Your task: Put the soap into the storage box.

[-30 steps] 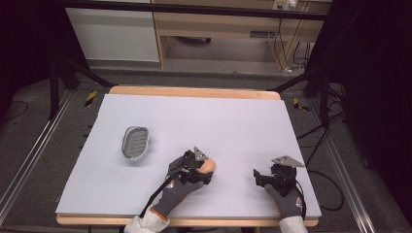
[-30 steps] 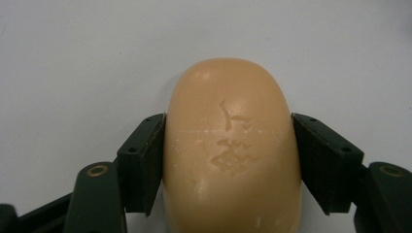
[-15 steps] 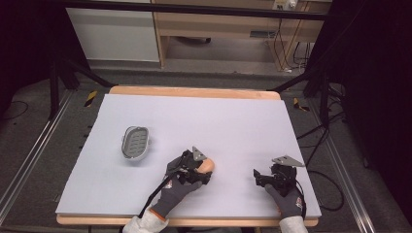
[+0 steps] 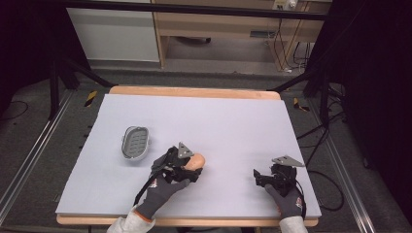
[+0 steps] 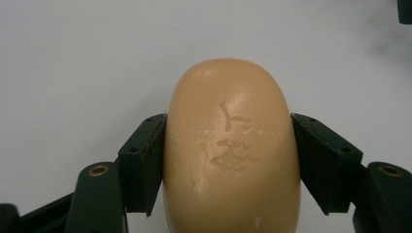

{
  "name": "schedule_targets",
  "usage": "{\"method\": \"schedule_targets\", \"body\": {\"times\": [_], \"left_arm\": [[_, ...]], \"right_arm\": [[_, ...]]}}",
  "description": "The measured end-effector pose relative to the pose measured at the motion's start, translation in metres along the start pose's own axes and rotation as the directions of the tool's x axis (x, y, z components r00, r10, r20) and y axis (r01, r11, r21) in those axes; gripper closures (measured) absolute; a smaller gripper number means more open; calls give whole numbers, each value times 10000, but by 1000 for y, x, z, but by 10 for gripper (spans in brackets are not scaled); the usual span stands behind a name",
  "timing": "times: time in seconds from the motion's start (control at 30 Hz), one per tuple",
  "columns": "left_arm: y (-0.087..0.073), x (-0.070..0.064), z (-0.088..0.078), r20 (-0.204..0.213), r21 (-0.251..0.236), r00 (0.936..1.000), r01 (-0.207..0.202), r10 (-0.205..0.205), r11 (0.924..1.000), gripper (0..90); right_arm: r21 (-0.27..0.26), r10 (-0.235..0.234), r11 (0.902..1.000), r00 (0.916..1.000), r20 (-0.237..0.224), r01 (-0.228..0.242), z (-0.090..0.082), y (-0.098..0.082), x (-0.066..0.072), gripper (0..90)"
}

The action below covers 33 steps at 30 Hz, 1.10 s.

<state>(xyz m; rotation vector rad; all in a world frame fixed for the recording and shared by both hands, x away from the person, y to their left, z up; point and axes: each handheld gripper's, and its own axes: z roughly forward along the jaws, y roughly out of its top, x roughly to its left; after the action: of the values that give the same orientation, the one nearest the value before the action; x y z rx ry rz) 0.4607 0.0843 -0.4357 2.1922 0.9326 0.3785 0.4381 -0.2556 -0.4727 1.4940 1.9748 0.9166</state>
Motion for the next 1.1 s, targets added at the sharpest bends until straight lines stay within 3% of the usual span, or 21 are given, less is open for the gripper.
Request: {"method": "schedule_targets", "body": {"times": [0.27,0.8,1.1], "left_arm": [[-9,13,-29,-223,-300,9997,126,-133,9995,318],[-26,37,-57,-440,-750,9959,755,-789,9943,318],[-27,63,-75,-933,-1283,9852,1311,-1435,9830,318]], "right_arm": [[6,58,10000,10000,-14,-58,0,0,0,73],[26,25,10000,10000,-6,-25,0,0,0,73],[-7,-16,10000,10000,-7,16,0,0,0,73]]}}
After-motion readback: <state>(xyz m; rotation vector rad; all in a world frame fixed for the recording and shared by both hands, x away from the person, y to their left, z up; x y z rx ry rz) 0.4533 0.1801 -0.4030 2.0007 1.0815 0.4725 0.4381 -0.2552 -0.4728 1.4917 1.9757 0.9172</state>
